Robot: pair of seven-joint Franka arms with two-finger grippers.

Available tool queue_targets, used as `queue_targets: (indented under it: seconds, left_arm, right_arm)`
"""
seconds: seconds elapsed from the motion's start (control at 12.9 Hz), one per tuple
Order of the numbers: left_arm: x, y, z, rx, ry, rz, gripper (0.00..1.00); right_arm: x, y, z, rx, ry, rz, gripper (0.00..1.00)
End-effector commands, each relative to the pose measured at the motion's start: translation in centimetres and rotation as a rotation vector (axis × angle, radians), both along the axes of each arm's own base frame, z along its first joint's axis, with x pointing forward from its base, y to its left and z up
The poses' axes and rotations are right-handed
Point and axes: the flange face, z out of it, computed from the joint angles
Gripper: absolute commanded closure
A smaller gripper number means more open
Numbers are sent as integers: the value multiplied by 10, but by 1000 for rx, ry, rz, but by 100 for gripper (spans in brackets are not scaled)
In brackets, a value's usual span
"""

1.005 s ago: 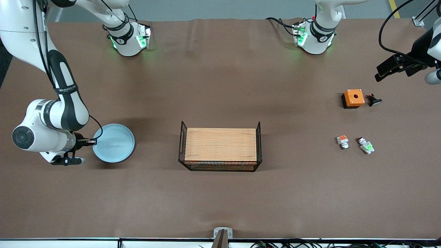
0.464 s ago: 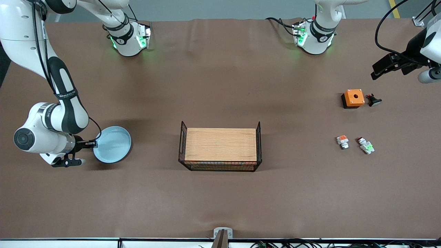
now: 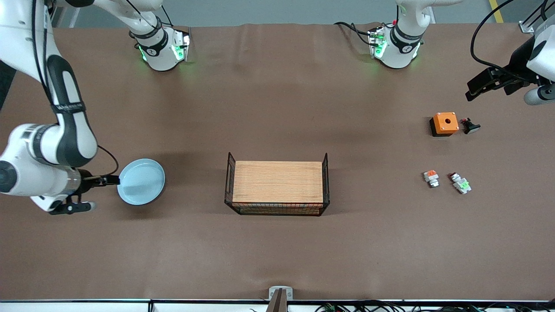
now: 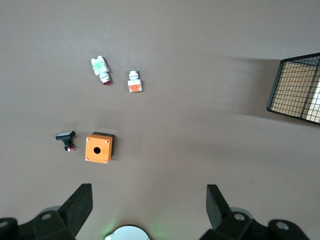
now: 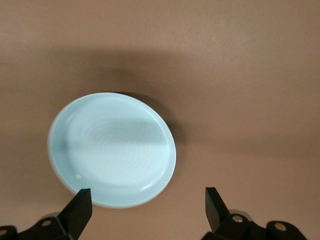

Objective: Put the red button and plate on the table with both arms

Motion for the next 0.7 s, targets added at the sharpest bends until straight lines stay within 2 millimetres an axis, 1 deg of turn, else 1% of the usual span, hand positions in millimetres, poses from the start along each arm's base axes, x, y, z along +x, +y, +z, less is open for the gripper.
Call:
queue_targets:
  seconds: [0.0, 0.08, 0.15, 0.23, 0.39, 0.62]
  left_arm:
    - [-5, -2, 2, 24, -27, -13, 0]
    - [-4, -2, 3, 24, -31, -14, 0]
    - [-4, -3, 2, 24, -30, -14, 0]
    - [-3, -3, 2, 24, -31, -14, 0]
    - [-3, -3, 1, 24, -30, -15, 0]
    - [-3, -6, 0, 23, -28, -21, 0]
  right_arm:
    - [-10, -2, 75, 5, 43, -4, 0]
    - [-18, 3, 92, 11, 79, 2, 0]
    - [-26, 5, 106, 14, 101, 3, 0]
    - [-31, 6, 110, 16, 122, 3, 0]
    - [-33, 5, 117, 16, 118, 1, 0]
    - [-33, -1, 114, 15, 123, -9, 0]
